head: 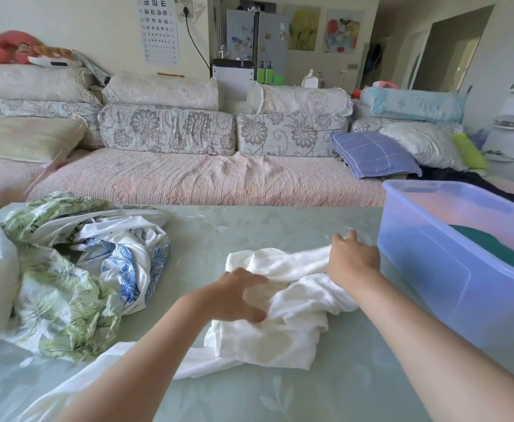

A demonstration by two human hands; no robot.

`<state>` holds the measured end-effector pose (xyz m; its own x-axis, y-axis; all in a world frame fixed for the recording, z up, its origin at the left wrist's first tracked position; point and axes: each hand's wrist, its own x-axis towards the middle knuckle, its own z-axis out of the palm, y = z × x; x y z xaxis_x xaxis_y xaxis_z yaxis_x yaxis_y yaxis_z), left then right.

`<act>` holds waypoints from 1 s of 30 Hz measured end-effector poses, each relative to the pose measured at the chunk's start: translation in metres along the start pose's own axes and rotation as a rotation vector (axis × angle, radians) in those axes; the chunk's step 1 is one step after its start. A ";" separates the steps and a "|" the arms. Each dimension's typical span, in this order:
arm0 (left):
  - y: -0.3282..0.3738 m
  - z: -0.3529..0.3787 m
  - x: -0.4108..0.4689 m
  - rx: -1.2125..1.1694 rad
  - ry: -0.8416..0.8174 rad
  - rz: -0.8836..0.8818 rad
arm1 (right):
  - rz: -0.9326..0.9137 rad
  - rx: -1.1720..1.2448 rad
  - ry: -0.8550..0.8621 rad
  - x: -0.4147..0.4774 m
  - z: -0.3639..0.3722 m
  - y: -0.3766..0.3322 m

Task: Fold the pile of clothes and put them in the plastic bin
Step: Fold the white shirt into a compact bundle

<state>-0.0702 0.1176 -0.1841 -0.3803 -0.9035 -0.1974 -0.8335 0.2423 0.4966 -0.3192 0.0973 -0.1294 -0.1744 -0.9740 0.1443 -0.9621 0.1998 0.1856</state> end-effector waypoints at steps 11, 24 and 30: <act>0.007 0.004 -0.024 0.080 -0.081 -0.139 | -0.609 0.414 -0.387 -0.044 0.010 -0.010; -0.037 -0.074 -0.043 0.316 0.372 -0.160 | -0.465 0.875 -0.287 -0.044 0.008 -0.011; -0.024 -0.070 -0.051 0.157 -0.159 -0.312 | -0.442 0.762 -0.120 -0.023 0.016 -0.029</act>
<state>-0.0023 0.1327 -0.1268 -0.1458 -0.8793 -0.4534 -0.9655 0.0265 0.2589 -0.2908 0.1126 -0.1538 0.2664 -0.9585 0.1016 -0.8175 -0.2805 -0.5030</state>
